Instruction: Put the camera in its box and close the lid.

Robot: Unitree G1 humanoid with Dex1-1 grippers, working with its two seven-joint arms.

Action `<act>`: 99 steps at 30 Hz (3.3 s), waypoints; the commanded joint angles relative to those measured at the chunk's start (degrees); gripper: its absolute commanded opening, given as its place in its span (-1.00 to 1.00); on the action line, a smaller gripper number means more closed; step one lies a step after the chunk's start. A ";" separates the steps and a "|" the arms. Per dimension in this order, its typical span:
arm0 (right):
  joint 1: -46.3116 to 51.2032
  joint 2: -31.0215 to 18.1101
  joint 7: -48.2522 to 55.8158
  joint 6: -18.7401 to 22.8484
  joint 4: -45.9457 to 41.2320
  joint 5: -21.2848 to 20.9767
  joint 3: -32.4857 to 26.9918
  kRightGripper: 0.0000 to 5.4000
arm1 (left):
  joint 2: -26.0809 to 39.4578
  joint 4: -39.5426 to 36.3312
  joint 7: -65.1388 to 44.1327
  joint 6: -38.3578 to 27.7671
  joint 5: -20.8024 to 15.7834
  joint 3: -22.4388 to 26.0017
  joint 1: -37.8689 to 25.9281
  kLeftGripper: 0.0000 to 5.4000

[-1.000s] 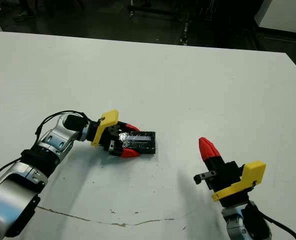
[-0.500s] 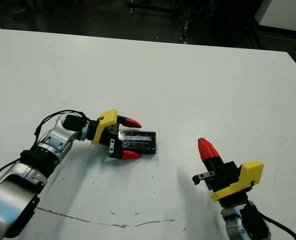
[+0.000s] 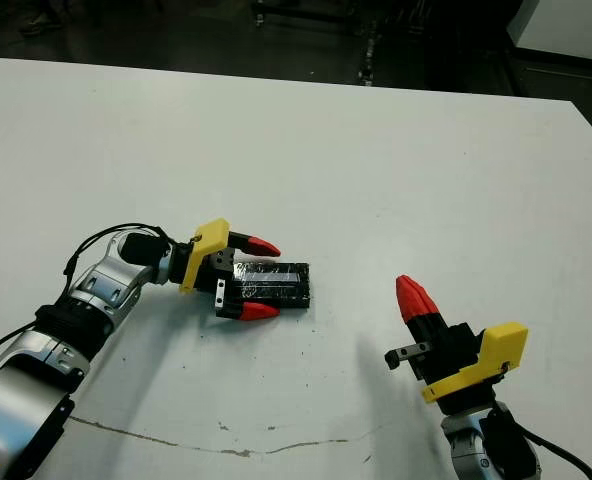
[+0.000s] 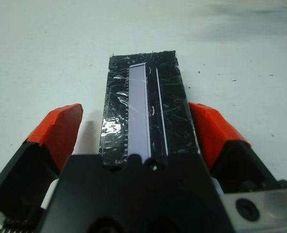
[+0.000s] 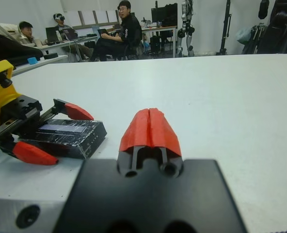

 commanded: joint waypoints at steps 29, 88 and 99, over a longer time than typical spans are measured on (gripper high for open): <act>0.09 -0.26 2.07 -2.30 2.55 1.10 -0.15 -1.00 | 16.37 -9.82 4.05 4.50 -2.22 13.44 19.13 1.00; 0.16 0.58 0.24 -3.15 2.42 -0.38 1.38 -1.00 | -18.35 -56.72 69.36 39.56 -4.62 3.18 36.47 -0.99; -0.30 0.41 0.55 -2.57 2.61 0.48 1.48 -1.00 | -21.04 -57.08 69.81 50.19 -8.68 7.03 36.23 -0.99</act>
